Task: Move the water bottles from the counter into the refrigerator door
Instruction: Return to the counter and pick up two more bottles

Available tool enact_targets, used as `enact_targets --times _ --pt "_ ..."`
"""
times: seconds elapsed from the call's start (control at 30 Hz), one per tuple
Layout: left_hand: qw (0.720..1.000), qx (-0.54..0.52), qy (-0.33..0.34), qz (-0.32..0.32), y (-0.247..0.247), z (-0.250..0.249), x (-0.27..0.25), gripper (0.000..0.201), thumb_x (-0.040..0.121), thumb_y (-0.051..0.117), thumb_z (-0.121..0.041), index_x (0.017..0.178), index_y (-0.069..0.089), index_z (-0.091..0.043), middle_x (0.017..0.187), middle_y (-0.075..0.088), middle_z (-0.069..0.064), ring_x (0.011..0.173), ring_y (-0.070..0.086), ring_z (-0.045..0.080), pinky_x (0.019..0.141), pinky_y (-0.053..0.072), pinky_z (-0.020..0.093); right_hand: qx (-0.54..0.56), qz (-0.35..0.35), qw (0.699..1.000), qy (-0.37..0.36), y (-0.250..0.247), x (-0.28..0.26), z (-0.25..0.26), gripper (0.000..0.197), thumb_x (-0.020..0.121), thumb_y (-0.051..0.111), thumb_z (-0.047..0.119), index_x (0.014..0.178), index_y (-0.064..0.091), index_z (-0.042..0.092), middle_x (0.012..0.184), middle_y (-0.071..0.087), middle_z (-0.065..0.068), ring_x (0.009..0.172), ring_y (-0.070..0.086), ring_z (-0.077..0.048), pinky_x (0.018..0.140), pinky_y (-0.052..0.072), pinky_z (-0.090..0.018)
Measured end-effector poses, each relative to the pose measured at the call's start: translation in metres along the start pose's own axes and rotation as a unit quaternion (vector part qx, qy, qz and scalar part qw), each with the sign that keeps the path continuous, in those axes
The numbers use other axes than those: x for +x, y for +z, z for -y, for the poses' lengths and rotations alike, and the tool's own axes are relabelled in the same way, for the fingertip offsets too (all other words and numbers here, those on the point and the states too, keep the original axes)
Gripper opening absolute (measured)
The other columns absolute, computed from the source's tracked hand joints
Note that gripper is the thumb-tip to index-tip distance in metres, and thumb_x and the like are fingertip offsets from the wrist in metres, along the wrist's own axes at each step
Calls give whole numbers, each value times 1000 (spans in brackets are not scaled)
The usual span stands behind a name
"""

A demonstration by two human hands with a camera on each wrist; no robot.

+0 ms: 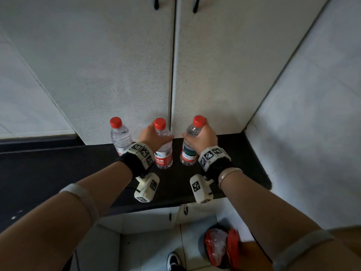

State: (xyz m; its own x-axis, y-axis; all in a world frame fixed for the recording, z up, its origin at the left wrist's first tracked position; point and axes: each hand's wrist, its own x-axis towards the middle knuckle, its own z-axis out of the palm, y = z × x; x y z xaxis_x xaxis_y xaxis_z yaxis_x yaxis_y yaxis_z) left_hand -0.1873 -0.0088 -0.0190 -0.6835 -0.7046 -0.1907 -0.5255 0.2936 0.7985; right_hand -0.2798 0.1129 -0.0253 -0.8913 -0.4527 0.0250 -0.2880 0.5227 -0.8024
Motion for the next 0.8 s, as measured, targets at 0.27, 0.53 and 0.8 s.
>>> enact_targets --times 0.27,0.53,0.8 --pt "992 -44 78 86 13 -31 -76 45 74 74 -22 113 53 -10 107 62 6 99 59 21 88 49 33 5 -104 992 74 -72 -98 -8 49 69 78 31 107 50 21 106 67 -2 100 65 -22 92 52 -43" --pt "963 -36 179 197 60 -65 -176 47 71 77 -22 111 54 -15 111 63 5 103 60 22 95 49 41 -28 -222 961 162 -153 -219 -30 65 74 75 35 126 42 17 120 62 -8 109 61 -28 98 48 -40" --pt "903 -42 260 340 139 -112 -304 31 74 75 -19 95 52 -17 100 63 5 98 61 24 89 49 34 -20 -320 912 256 -243 -350 -77 62 72 75 35 124 45 19 119 62 -5 108 61 -25 92 52 -42"
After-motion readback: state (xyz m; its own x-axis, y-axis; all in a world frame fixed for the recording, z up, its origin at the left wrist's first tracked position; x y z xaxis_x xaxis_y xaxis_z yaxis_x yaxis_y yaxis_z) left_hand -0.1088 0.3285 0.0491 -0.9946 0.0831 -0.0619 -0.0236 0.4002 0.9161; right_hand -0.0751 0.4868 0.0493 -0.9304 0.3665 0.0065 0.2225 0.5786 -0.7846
